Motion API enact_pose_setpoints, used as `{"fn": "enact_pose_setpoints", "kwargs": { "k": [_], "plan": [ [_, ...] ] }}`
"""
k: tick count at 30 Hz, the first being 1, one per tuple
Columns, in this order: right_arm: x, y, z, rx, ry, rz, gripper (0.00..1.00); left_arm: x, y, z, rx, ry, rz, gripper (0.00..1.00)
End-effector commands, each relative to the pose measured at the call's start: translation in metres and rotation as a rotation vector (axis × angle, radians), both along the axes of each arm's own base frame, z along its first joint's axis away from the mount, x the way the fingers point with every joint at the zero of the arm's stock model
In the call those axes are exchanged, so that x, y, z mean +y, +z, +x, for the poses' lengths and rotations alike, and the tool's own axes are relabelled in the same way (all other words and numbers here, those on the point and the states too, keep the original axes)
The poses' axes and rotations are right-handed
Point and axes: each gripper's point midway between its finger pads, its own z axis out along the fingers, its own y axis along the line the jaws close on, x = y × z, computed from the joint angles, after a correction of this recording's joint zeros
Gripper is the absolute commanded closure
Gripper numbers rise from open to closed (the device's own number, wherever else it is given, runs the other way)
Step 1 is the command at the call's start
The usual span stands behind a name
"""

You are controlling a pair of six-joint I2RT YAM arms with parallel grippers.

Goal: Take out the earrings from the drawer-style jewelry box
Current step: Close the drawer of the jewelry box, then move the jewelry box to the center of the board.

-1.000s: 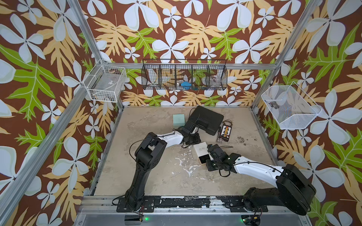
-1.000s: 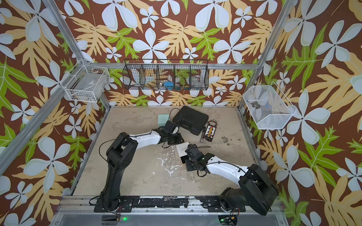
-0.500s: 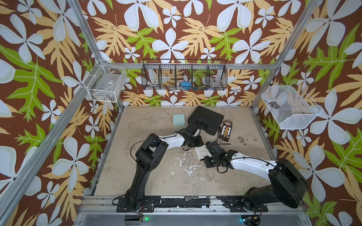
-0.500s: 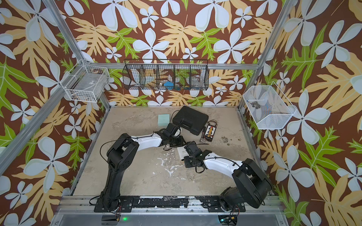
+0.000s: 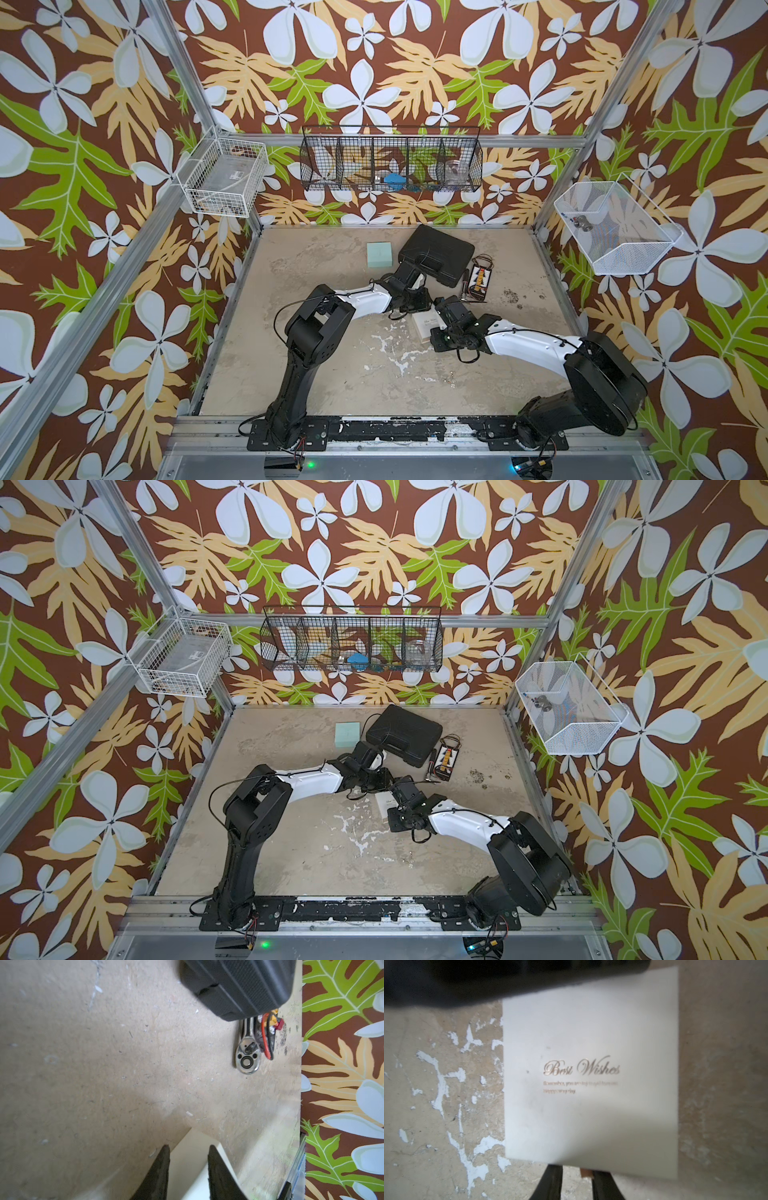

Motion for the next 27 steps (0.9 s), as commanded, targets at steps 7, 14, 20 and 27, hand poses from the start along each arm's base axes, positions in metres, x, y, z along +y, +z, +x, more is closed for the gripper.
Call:
{"fn": "enact_pose_setpoints", "kwargs": {
  "k": [7, 14, 20, 27],
  "plan": [
    [0.001, 0.068, 0.011, -0.149, -0.030, 0.089, 0.65, 0.065, 0.070, 0.039, -0.074, 0.324, 0.002, 0.45],
    [0.021, 0.122, 0.044, -0.288, -0.069, 0.191, 0.61, 0.148, 0.099, 0.061, -0.088, 0.581, -0.053, 0.38],
    [0.035, 0.139, 0.071, -0.300, -0.073, 0.224, 0.61, 0.194, 0.103, 0.092, -0.097, 0.680, -0.118, 0.36],
    [0.036, 0.145, 0.082, -0.270, -0.074, 0.274, 0.55, 0.211, 0.095, 0.153, -0.128, 0.664, -0.105, 0.34]
  ]
}}
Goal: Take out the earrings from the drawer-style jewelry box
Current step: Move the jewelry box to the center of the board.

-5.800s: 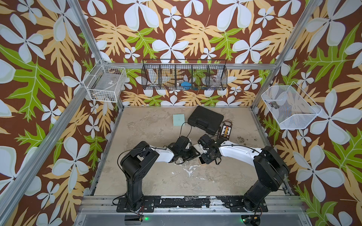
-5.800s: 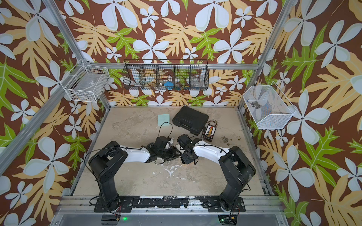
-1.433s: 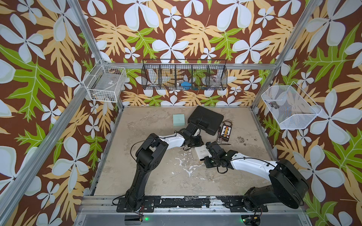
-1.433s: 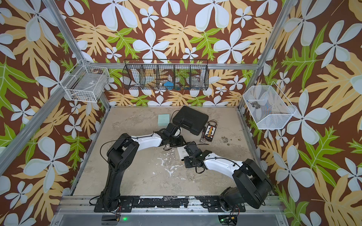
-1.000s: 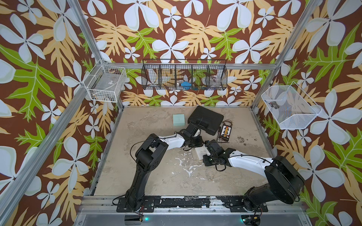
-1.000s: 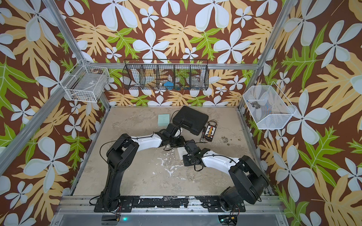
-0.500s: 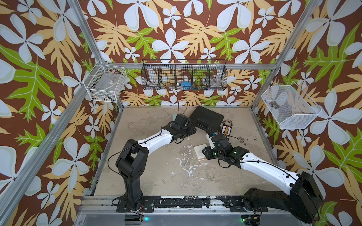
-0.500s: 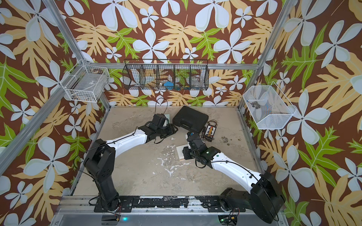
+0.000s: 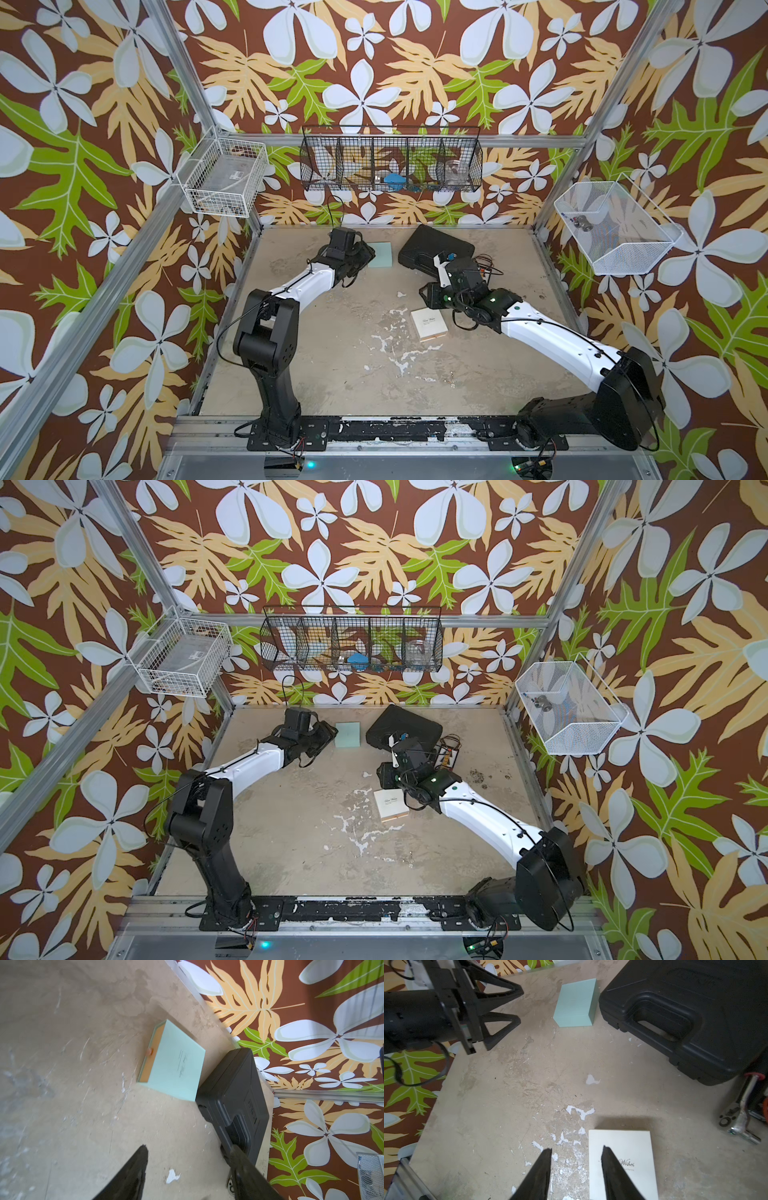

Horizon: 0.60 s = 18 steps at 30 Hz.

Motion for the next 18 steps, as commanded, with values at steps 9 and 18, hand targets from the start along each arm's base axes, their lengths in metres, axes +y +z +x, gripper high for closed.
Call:
{"fn": "enact_pose_setpoints", "kwargs": {
  "k": [9, 18],
  "plan": [
    [-0.004, 0.006, 0.006, 0.016, 0.004, 0.045, 0.55, 0.012, -0.014, 0.078, -0.024, 0.109, -0.008, 0.33],
    [-0.014, 0.001, 0.011, 0.031, -0.014, 0.039, 0.55, 0.020, -0.030, 0.125, -0.077, 0.171, -0.002, 0.37]
  ]
}}
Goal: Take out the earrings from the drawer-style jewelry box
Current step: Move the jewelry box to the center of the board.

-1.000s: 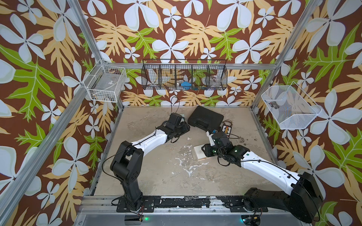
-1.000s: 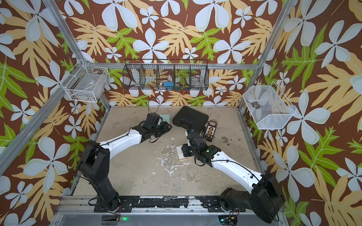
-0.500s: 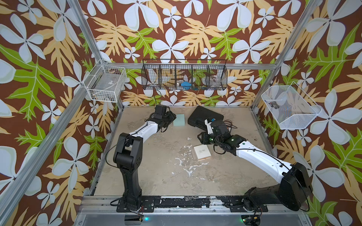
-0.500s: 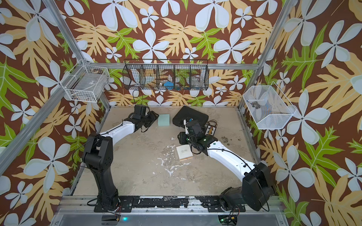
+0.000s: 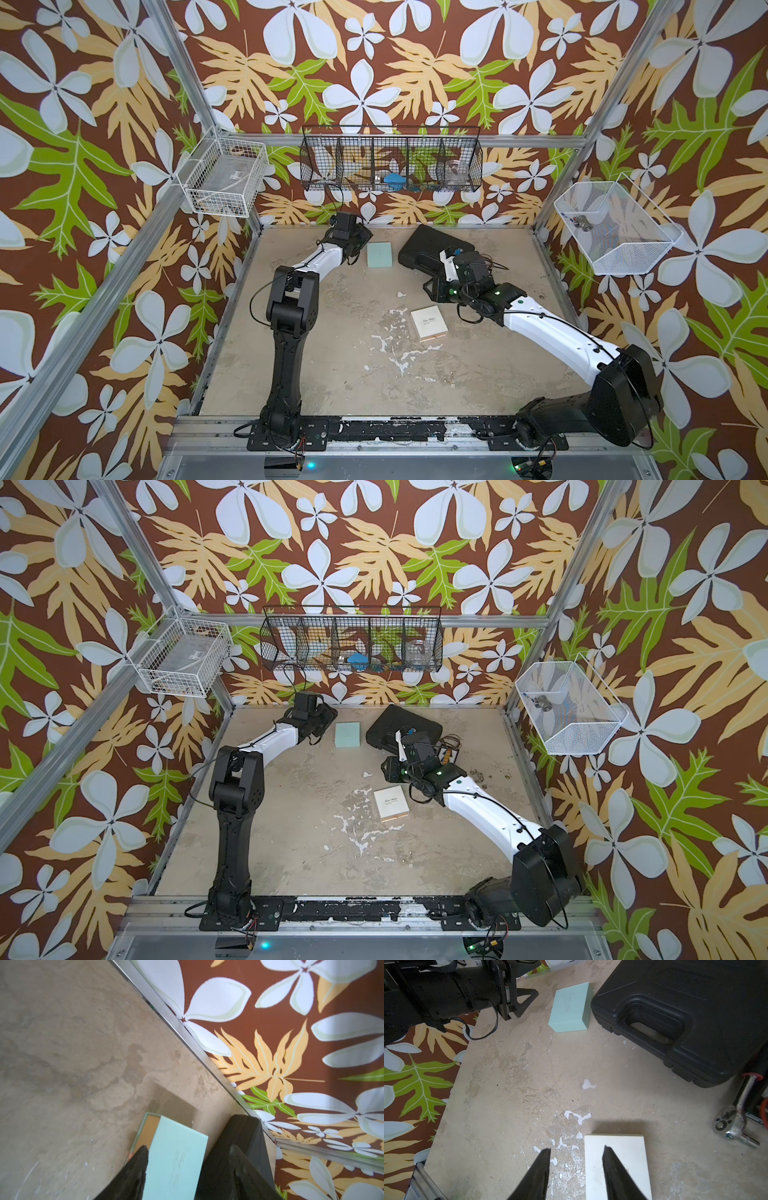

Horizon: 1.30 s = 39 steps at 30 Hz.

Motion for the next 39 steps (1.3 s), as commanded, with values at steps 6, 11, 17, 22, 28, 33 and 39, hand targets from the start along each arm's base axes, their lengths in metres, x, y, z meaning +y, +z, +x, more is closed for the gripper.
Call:
{"fn": "enact_pose_setpoints", "kwargs": {
  "k": [6, 11, 17, 22, 28, 33, 39],
  "plan": [
    [-0.005, -0.004, -0.008, 0.019, 0.002, 0.000, 0.55, 0.003, -0.007, 0.038, -0.098, 0.001, 0.065, 0.38],
    [-0.010, -0.008, -0.015, 0.030, -0.005, -0.001, 0.55, 0.001, -0.033, 0.047, -0.070, -0.028, 0.103, 0.39],
    [-0.016, -0.011, -0.019, 0.038, -0.013, -0.008, 0.55, -0.001, -0.061, 0.047, 0.004, -0.066, 0.154, 0.41],
    [-0.019, -0.013, -0.021, 0.041, -0.012, -0.009, 0.55, -0.002, -0.065, 0.042, 0.020, -0.119, 0.208, 0.43],
    [-0.017, -0.018, -0.020, 0.051, -0.004, -0.007, 0.55, -0.005, -0.070, 0.029, 0.060, -0.202, 0.310, 0.45],
    [-0.016, -0.018, -0.021, 0.054, 0.000, -0.002, 0.55, -0.004, -0.077, 0.020, 0.106, -0.221, 0.358, 0.45],
    [-0.017, -0.021, -0.024, 0.064, 0.005, -0.002, 0.55, -0.017, -0.066, 0.019, 0.069, -0.256, 0.347, 0.46]
  ]
}}
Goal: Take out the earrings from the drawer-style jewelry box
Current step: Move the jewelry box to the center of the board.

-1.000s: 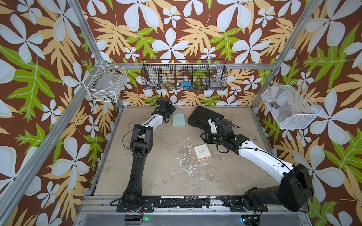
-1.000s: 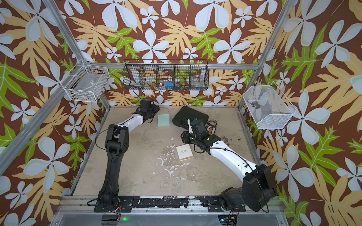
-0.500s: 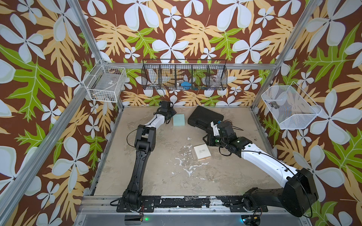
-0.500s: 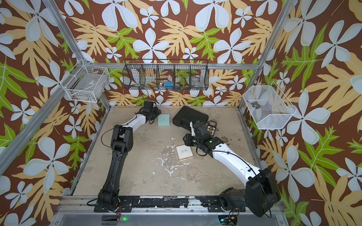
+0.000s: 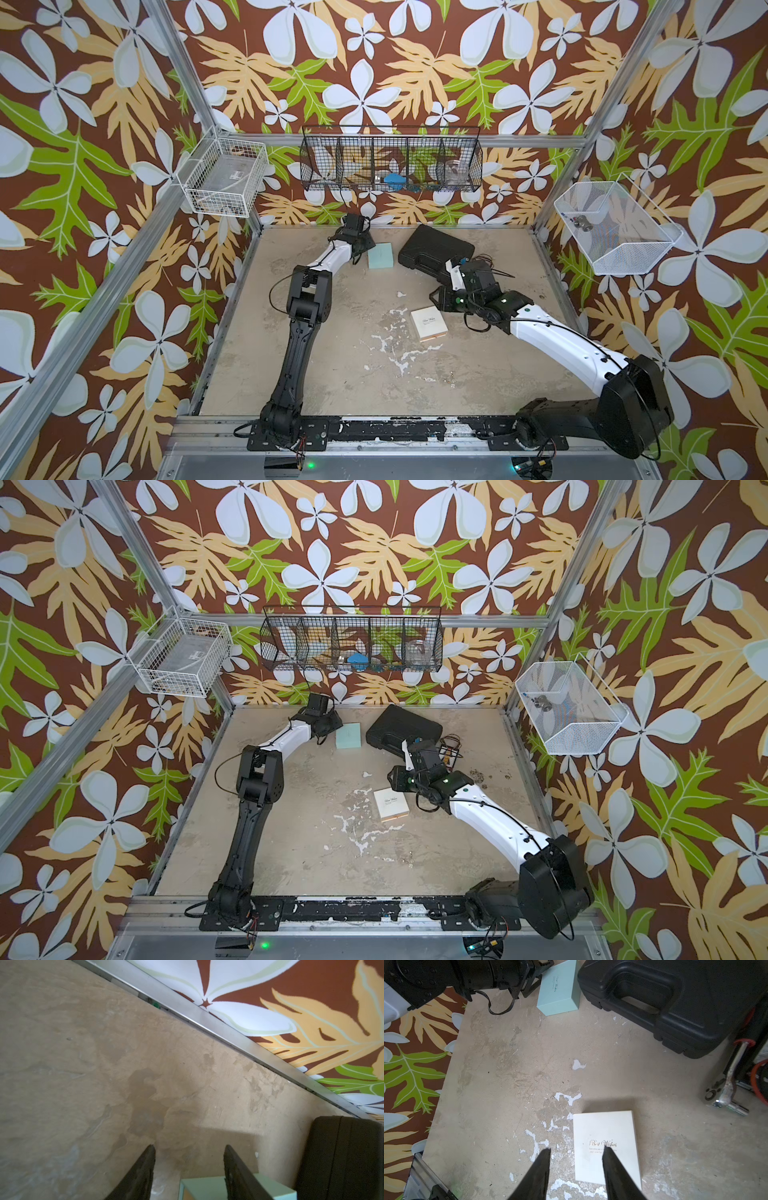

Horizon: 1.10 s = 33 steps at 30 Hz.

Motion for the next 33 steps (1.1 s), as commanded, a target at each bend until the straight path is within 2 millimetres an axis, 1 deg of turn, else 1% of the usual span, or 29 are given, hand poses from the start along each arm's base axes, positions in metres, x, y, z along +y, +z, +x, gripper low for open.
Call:
{"fn": "enact_pose_setpoints", "kwargs": {
  "k": [1, 4, 7, 12, 17, 20, 22, 23, 27, 31, 33],
  "plan": [
    [0.001, 0.000, -0.002, 0.000, 0.007, 0.006, 0.55, -0.011, 0.006, -0.007, 0.005, -0.052, 0.014, 0.46],
    [0.000, -0.002, -0.006, 0.009, 0.009, 0.007, 0.55, -0.019, 0.013, -0.009, -0.011, -0.082, 0.020, 0.47],
    [-0.002, -0.003, -0.008, 0.009, 0.007, 0.005, 0.55, -0.024, 0.014, -0.019, 0.000, -0.101, 0.040, 0.49],
    [-0.002, -0.004, -0.010, 0.010, 0.012, 0.007, 0.55, -0.029, 0.006, -0.051, 0.034, -0.116, 0.052, 0.53],
    [-0.001, -0.004, -0.010, 0.010, 0.019, 0.007, 0.55, -0.029, 0.018, -0.079, 0.005, -0.157, 0.100, 0.54],
    [-0.001, -0.004, -0.011, 0.012, 0.024, 0.009, 0.55, -0.040, 0.022, -0.098, -0.001, -0.222, 0.092, 0.56],
    [0.000, -0.004, -0.011, 0.013, 0.026, 0.010, 0.55, -0.047, 0.021, -0.112, 0.007, -0.266, 0.107, 0.56],
    [0.000, -0.004, -0.011, 0.014, 0.029, 0.011, 0.55, -0.049, 0.017, -0.122, 0.021, -0.278, 0.107, 0.56],
    [0.000, -0.004, -0.012, 0.016, 0.032, 0.009, 0.55, -0.046, 0.007, -0.151, 0.064, -0.276, 0.068, 0.58],
    [-0.001, -0.001, -0.014, 0.011, 0.034, 0.009, 0.55, -0.045, 0.011, -0.172, 0.071, -0.300, 0.054, 0.60],
    [-0.002, -0.001, -0.015, 0.011, 0.032, 0.008, 0.55, -0.039, 0.019, -0.174, 0.061, -0.286, 0.075, 0.60]
  ]
}}
